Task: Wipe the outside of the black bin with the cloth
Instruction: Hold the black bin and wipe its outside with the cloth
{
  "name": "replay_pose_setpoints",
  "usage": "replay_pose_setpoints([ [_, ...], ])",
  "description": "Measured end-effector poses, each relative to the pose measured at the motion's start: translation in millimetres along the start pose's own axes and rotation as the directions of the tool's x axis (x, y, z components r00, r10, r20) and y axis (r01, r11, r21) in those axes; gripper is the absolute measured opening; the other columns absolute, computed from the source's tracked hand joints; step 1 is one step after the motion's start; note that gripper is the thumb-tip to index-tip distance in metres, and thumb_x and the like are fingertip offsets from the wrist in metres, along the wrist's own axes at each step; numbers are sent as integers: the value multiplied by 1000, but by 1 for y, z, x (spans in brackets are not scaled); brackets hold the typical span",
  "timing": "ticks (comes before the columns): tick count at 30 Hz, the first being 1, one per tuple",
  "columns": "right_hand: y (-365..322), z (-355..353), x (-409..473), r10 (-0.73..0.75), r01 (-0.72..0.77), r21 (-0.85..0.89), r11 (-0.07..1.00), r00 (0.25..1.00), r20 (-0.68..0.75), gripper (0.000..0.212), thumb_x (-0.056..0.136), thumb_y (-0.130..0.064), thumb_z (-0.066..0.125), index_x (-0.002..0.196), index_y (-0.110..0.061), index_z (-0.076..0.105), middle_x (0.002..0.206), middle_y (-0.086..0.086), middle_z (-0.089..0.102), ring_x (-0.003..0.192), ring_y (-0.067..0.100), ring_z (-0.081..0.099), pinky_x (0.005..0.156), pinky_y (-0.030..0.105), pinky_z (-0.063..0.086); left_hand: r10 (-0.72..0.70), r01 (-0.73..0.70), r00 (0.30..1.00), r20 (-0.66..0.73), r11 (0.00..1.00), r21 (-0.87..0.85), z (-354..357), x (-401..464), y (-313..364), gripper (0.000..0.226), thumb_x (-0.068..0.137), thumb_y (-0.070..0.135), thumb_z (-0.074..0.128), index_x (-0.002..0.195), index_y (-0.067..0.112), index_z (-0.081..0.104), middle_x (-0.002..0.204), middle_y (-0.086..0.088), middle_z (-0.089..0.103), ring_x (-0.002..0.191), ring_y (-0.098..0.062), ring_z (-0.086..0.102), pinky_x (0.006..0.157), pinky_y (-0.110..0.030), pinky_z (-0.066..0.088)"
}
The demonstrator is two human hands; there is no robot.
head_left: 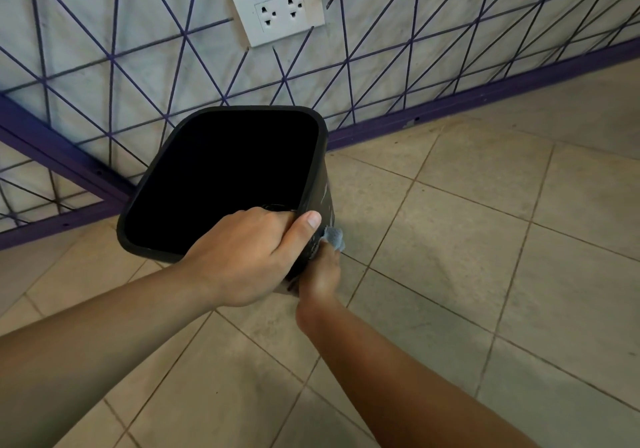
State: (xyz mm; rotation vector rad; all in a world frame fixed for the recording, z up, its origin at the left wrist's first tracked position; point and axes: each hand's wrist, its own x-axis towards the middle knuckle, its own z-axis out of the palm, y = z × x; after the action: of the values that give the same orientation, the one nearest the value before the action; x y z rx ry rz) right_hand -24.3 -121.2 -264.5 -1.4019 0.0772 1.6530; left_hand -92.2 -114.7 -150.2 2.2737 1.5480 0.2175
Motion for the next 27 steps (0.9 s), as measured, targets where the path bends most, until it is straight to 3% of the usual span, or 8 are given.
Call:
replay_pose_setpoints([
  [8, 18, -1, 1, -68, 68, -50, 996, 998, 14, 59, 116, -44, 33, 169, -21, 40, 172, 10, 46, 163, 33, 37, 133, 60, 34, -7, 6, 1000, 7, 1000, 13, 0, 0, 1, 58, 100, 58, 22, 64, 27, 55, 53, 3, 58, 56, -6, 61, 51, -23, 37],
  [13, 10, -1, 7, -2, 3, -25, 1000, 1000, 24, 60, 115, -46, 37, 170, -20, 39, 176, 10, 40, 165, 30, 34, 134, 56, 35, -3, 3, 1000, -12, 1000, -1, 0, 1, 0, 56, 101, 56, 25, 61, 27, 52, 51, 4, 56, 55, -6, 59, 50, -23, 34],
  [16, 14, 2, -5, -25, 26, -20, 999, 999, 41, 61, 115, -50, 35, 169, -22, 41, 177, 7, 38, 168, 26, 29, 136, 57, 30, 11, -11, 1000, -13, 1000, 1, 0, 1, -1, 55, 102, 56, 26, 59, 30, 49, 63, 21, 61, 58, -1, 60, 50, -21, 31],
  [20, 10, -2, 0, -3, 3, -9, 1000, 1000, -11, 60, 117, -46, 35, 170, -18, 39, 174, 13, 41, 164, 32, 36, 133, 56, 35, 15, -15, 1000, -15, 1000, 1, 0, 1, 0, 56, 101, 56, 26, 59, 27, 50, 49, 5, 52, 53, -6, 57, 49, -20, 30],
  [22, 9, 0, -1, 49, -48, 11, 999, 999, -21, 59, 116, -46, 37, 167, -17, 44, 171, 12, 45, 159, 33, 42, 130, 54, 42, 8, -8, 1000, -11, 1000, -7, 0, 1, 0, 56, 102, 55, 26, 59, 27, 49, 49, 6, 52, 54, -6, 58, 50, -22, 31],
  [25, 11, 2, -4, 4, -4, -24, 1000, 1000, -6, 59, 116, -46, 34, 168, -20, 43, 171, 10, 46, 163, 31, 36, 133, 56, 36, 10, -10, 1000, -13, 1000, -10, -1, 1, -1, 55, 102, 55, 26, 58, 29, 47, 54, 14, 57, 55, -4, 58, 50, -22, 30],
  [27, 10, -2, -2, -20, 20, -49, 999, 1000, -5, 57, 117, -44, 32, 169, -19, 41, 170, 13, 46, 162, 33, 37, 132, 57, 36, 13, -13, 1000, -19, 1000, 1, -1, 1, 0, 55, 101, 56, 26, 59, 28, 48, 51, 7, 54, 54, -6, 58, 49, -22, 30],
])
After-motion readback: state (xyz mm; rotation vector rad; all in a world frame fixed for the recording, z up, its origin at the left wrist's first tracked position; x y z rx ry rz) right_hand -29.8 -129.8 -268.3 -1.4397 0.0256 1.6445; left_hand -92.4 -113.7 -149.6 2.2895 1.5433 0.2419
